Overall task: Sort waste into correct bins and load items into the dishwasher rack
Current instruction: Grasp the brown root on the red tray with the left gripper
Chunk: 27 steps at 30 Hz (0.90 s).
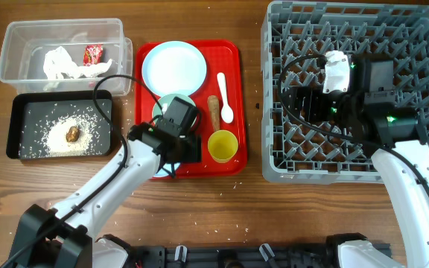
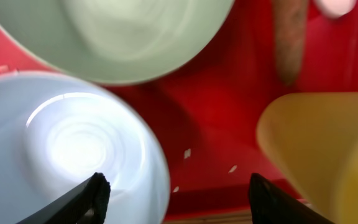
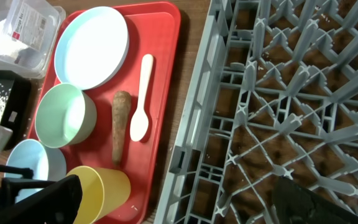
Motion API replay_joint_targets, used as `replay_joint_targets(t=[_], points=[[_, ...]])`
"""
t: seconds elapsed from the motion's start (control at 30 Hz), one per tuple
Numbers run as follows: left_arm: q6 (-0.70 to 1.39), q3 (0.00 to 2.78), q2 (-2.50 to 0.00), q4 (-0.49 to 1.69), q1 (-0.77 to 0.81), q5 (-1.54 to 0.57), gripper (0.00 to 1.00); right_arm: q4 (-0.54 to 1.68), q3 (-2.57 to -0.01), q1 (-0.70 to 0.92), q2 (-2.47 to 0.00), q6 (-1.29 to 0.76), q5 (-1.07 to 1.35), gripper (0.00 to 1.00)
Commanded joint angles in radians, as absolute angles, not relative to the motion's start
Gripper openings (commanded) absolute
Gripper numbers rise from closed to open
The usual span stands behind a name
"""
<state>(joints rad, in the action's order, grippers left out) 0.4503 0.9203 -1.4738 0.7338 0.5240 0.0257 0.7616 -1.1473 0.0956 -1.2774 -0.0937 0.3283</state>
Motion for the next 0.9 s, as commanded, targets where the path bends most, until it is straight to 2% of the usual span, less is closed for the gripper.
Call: replay_joint_targets(t=[0.0,0.07,0.2,0.47,0.5,0.57,0.6,0.67,0.87], points=[[0.403,1.116,-1.459,0.691,0.52,0.043,0.74,0.757,-1.168,0.098,-1.287,-0.105,0.312,1.0],[0.396,1.141,-1.464,0.563,0.506,0.044,0.81,0.759,-1.168,0.098,-1.287,-0.107,0.312,1.0],[0.397,1.189,-1.631,0.429,0.46,0.028,0.83,0.76,-1.168,0.098,-1.287,-0.108,0.312,1.0],[0.424,1.766,-2.086,0.844,0.496,0.017,0.8,0.782,-1.168,0.098,-1.287,-0.115,0.312,1.0],[0.445,1.773,-2.117,0.847,0.505,0.017,0.79,0.785,-1.168,0.098,-1.287,-0.115,0.312,1.0],[0.504,1.773,-2.155,0.857,0.518,0.025,0.7,0.786,-1.168,0.098,-1.287,-0.115,0.312,1.0],[0.519,1.773,-2.162,0.864,0.522,0.028,0.61,0.786,-1.168,0.098,-1.287,-0.115,0.312,1.0],[0.545,1.773,-2.173,0.888,0.527,0.028,0.52,0.786,-1.168,0.098,-1.287,-0.115,0.312,1.0],[0.586,1.745,-2.202,0.914,0.537,0.028,0.53,0.786,-1.168,0.098,-1.287,-0.115,0.312,1.0]])
